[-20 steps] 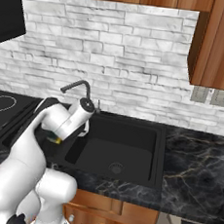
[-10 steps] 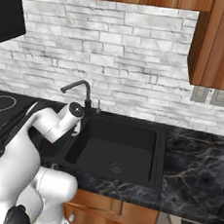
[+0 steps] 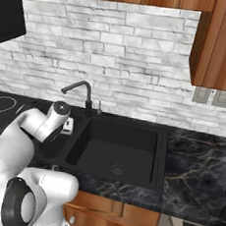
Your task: Pick the pan and sponge and place them into the sink. Then turn on the water.
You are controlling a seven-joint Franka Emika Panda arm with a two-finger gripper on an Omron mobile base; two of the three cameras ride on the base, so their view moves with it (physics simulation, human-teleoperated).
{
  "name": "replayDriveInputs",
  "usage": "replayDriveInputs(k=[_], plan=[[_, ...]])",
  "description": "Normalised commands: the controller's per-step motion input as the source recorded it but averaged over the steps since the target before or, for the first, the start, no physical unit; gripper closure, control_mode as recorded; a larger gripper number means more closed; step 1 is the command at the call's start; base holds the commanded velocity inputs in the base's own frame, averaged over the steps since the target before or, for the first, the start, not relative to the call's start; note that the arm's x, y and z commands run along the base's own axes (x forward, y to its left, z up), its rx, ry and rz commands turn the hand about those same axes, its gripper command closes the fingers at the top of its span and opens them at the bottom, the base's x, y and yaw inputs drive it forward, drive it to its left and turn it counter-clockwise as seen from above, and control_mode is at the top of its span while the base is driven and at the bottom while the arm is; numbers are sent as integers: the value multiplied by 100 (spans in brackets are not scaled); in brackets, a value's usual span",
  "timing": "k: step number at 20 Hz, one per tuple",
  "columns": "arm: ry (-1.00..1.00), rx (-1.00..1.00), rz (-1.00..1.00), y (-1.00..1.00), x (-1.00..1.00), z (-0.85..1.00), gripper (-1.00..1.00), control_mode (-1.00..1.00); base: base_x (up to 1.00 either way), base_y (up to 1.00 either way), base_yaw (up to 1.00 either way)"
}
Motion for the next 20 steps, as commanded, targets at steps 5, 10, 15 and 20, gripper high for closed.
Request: replayDriveInputs(k=[5, 10, 15, 20], plan=[[0, -9, -6, 27, 24, -16, 100, -100, 0, 0, 0], [0, -4, -4, 21, 13, -20, 100, -100, 0, 0, 0], [1, -1, -4, 15, 12, -17, 100, -100, 0, 0, 0], [0, -2, -5, 11, 14, -18, 100, -100, 0, 0, 0]])
